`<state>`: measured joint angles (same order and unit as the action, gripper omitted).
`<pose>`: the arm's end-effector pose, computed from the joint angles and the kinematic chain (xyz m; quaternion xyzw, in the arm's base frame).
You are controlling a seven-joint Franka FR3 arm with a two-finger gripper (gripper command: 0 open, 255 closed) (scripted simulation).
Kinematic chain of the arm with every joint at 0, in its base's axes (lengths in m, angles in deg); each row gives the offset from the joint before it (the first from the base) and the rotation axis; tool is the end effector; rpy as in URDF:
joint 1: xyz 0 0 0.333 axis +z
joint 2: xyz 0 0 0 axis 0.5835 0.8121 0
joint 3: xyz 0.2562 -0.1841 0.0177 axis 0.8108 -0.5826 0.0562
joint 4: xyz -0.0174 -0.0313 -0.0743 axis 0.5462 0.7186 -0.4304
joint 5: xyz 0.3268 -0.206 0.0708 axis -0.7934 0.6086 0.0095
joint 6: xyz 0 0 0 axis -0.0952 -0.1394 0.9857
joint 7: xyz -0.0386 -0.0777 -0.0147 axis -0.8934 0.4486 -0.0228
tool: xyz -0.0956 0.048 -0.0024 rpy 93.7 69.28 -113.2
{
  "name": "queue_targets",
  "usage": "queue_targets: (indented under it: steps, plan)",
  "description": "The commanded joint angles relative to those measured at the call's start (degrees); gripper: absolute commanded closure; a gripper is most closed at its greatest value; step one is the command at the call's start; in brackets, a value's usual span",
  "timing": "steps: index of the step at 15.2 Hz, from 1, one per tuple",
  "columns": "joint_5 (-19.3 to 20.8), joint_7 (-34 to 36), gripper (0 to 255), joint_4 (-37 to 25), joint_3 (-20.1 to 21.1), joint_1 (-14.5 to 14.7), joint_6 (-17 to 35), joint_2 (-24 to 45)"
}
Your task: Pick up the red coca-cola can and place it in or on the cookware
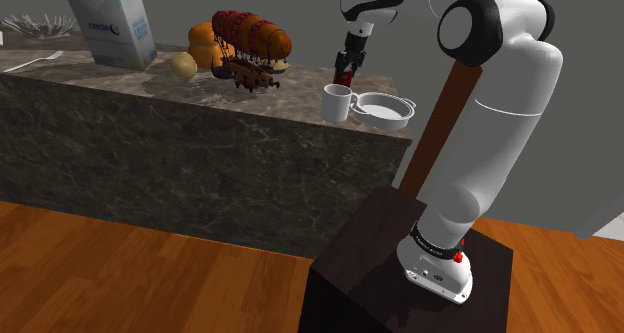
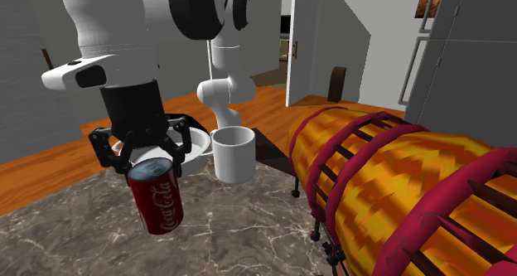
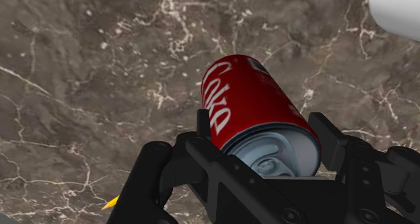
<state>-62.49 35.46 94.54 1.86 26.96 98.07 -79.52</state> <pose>0.5222 -0.3072 0.5138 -0.9948 0.0887 -0.0471 0.0187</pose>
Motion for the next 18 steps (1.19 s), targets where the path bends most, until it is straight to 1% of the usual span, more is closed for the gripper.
queue_targets:
  steps: [1, 5, 18]
  plan:
    - [-0.02, 0.00, 255, 0.03, 0.03, 0.02, -0.01, 0.04]
    - [-0.01, 0.01, 255, 0.04, 0.03, 0.03, 0.00, 0.02]
    - [0.08, 0.71, 255, -10.47, -0.23, -0.39, -10.12, 0.43]
